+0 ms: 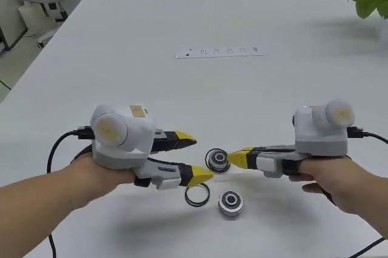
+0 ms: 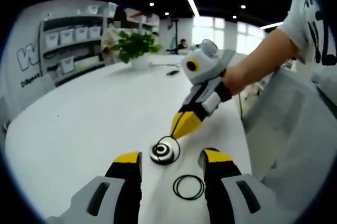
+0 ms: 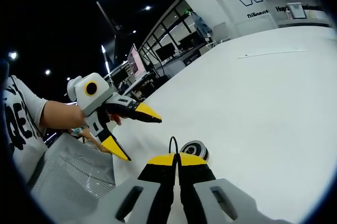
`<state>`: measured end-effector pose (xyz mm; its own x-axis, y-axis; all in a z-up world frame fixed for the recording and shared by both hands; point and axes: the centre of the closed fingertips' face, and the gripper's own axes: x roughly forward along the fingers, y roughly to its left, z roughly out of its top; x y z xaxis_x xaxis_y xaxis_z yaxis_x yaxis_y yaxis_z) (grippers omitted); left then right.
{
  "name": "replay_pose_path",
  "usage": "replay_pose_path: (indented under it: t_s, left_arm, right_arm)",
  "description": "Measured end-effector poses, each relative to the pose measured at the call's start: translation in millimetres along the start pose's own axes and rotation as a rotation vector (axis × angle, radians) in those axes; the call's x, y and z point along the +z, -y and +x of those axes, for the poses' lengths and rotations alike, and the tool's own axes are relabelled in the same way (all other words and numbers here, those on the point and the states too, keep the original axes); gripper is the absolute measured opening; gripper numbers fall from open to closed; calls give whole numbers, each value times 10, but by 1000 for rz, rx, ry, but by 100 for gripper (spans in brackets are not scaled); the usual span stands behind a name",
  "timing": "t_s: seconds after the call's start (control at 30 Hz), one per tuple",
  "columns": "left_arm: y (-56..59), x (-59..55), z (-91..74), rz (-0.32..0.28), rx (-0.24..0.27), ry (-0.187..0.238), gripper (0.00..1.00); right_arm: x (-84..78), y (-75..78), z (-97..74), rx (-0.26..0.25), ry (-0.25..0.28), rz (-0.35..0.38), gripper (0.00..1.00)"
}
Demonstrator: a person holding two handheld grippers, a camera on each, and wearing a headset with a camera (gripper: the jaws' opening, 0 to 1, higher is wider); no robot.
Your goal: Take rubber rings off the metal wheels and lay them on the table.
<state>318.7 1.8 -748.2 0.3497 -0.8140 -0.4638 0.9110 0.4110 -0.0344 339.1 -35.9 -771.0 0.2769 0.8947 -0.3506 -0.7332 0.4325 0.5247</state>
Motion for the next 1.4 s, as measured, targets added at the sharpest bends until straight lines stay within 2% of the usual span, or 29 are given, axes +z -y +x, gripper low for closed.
replay_pose_path:
  t_s: [0.17, 0.47, 0.7, 0.9, 1.23, 1.4]
  left_arm:
    - [48, 12, -141, -8, -8, 23, 58]
    - [112, 52, -332, -2, -14, 43, 66]
    - [161, 28, -405, 13, -16, 35, 68]
    - [137, 32, -458, 14, -8, 42, 69]
    - [111, 4, -553, 15, 8, 41, 69]
    - [93, -7, -578, 10, 20, 40, 68]
  right_arm:
    - [24, -62, -29, 22, 7, 11, 0]
    - [-14, -175, 1, 66, -15, 65, 0]
    - [-81, -271, 86, 95, -58, 95, 0]
    - [-134, -341, 177, 111, -95, 88, 0]
    - [-268, -389, 284, 116, -163, 101, 0]
    - [-361, -352, 312, 96, -208, 108, 0]
